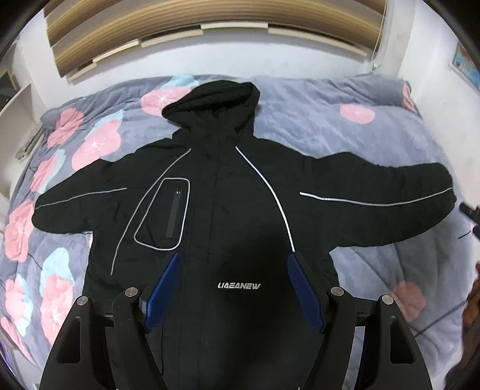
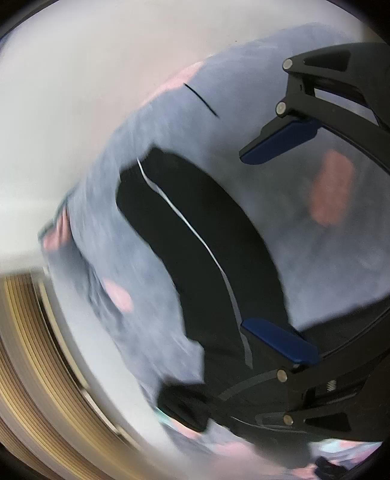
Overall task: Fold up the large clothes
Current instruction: 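Grasp the cuff of the sleeve nearest the right tool and lift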
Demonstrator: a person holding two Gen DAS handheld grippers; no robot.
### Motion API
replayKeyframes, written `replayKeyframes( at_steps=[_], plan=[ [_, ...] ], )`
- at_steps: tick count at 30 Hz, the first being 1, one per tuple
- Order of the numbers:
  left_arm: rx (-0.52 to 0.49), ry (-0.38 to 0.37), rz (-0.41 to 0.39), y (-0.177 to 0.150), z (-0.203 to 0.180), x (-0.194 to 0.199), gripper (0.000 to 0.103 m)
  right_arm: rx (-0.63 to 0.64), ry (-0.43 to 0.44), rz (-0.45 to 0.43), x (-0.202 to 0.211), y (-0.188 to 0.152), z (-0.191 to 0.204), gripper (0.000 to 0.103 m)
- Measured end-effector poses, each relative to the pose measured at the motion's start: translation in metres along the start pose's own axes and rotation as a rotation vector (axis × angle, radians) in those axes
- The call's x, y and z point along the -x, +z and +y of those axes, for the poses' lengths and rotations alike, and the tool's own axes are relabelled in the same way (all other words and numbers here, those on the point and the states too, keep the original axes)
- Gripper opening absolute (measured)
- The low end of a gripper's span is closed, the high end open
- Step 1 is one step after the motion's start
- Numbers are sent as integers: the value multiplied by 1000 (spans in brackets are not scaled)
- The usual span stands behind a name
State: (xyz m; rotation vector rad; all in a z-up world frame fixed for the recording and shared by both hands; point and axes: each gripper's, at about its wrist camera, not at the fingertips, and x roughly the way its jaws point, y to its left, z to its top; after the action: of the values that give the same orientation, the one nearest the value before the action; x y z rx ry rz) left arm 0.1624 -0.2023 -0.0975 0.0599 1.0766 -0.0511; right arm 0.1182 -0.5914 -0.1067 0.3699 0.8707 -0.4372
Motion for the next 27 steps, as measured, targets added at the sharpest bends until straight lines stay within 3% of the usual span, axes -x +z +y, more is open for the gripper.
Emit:
replayKeyframes(
  at_steps=[7,12,17,18,20,21,23,27],
  plan=[
    [-12,5,55,3,-15,-28,75,-119,68,74,-81,48,-62,70],
    [-7,16,73,6,-24,-40,75,-143,33,86,-110,58,-74,70],
    [-25,23,89,7,-35,-48,75,-136,69,105,-133,65,-80,67],
    [-29,20,90,7,-38,-49,75,-132,81,109,-135,66,-79,60],
    [-37,13,90,8,-42,-50,75,-95,96,102,-128,66,-72,26],
    [-44,11,87,9,-45,-50,75,-75,110,89,-121,66,-68,17],
    [-58,12,81,9,-50,-49,75,-34,101,39,-98,66,-59,13],
    [-77,25,67,10,-55,-47,75,-25,0,-48,-72,63,-69,12]
  ],
)
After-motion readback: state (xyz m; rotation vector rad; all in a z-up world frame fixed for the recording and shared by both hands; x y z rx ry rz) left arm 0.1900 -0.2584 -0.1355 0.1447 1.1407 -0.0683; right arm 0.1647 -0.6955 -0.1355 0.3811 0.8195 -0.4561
